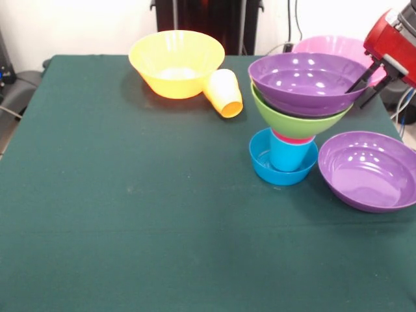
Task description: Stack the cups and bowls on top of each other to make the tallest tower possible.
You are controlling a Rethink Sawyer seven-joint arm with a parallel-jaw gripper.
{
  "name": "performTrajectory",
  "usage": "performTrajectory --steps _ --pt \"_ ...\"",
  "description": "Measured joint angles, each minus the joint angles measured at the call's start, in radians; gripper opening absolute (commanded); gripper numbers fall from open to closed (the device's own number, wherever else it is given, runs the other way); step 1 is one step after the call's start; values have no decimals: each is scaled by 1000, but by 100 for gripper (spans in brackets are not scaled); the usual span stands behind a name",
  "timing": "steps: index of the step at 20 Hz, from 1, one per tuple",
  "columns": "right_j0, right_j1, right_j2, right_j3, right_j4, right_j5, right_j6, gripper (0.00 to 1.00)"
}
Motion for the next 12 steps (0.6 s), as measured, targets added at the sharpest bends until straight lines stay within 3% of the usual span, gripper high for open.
performTrajectory --steps 12 --pt "18 3 -18 1 34 0 0 0"
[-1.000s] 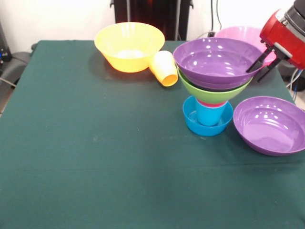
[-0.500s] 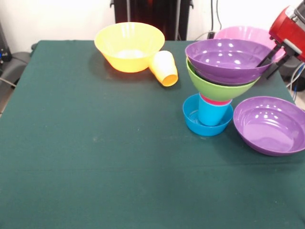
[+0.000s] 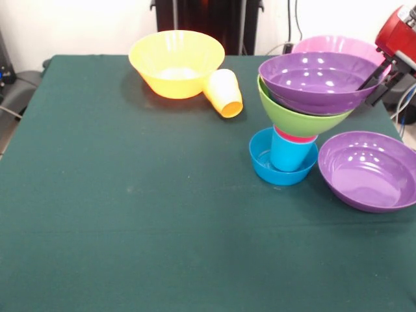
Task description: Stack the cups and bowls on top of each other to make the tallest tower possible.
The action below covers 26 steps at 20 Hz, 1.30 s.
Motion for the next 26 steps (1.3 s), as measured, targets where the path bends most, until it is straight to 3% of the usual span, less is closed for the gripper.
performTrajectory --steps 26 --pt "0 5 -37 49 5 -1 0 0"
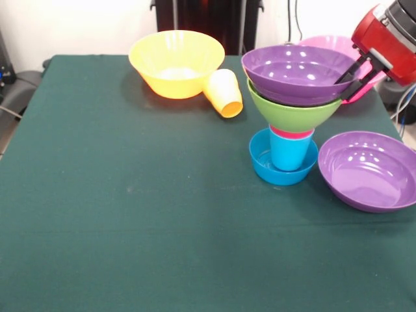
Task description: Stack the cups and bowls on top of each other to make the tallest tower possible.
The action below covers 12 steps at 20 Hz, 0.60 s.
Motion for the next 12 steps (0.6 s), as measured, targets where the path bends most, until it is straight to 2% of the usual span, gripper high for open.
performTrajectory --steps 12 --pt "0 2 -3 2 1 -25 0 0"
